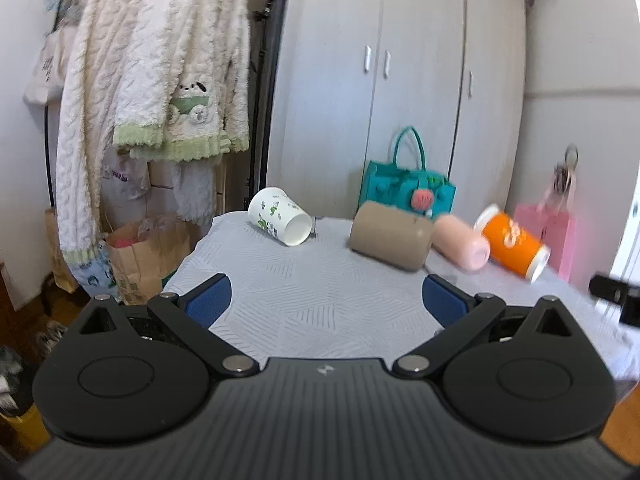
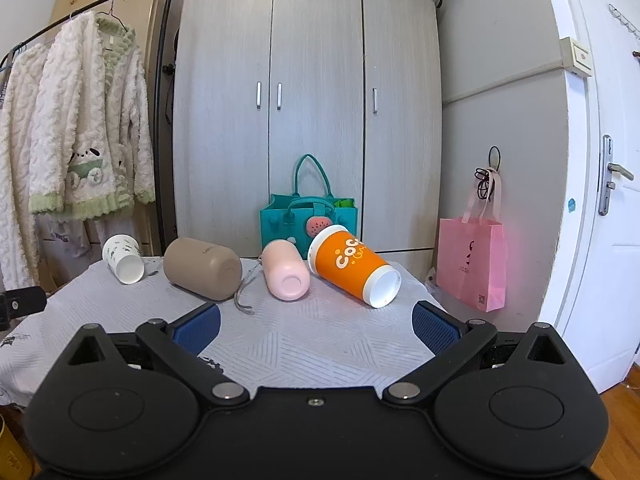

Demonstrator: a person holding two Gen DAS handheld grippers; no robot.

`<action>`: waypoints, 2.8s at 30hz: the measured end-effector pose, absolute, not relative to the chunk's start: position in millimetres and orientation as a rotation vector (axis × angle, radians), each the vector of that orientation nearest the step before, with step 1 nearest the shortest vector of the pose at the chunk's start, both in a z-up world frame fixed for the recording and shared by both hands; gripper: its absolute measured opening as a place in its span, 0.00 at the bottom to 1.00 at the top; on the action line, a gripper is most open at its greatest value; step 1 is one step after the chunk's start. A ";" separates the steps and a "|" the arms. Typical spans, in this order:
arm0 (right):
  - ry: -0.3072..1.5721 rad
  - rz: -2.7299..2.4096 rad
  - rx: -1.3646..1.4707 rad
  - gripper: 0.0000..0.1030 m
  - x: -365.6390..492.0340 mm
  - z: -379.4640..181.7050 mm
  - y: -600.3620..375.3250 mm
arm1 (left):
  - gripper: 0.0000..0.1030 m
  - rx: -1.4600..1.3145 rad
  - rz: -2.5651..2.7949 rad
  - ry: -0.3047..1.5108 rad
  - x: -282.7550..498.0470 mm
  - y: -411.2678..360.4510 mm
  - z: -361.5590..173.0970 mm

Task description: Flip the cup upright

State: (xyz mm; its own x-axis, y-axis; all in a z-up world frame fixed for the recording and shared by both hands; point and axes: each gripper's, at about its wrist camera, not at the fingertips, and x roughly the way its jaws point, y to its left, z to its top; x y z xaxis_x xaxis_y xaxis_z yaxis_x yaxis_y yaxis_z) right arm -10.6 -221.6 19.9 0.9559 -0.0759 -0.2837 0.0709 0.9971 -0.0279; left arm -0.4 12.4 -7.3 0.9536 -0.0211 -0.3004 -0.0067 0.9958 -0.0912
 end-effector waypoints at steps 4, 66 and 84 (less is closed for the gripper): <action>0.298 -0.075 -0.021 1.00 -9.5 17.5 -219.7 | 1.00 -0.083 -0.013 0.319 0.1 11.1 -8.9; 0.436 0.241 -0.118 1.00 24.2 48.9 -192.8 | 1.00 -0.142 0.003 0.440 22.1 49.3 7.3; 0.764 0.667 -0.056 1.00 169.7 78.7 -120.6 | 1.00 -0.165 -0.046 0.512 104.0 126.1 42.8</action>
State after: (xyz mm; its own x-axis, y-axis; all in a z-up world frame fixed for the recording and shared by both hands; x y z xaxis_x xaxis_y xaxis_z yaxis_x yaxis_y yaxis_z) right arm 169.7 -120.6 78.7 0.5288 0.5383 -0.6562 -0.5775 0.7948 0.1866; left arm 104.0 126.1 42.8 0.8713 -0.0848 -0.4834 0.0026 0.9857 -0.1683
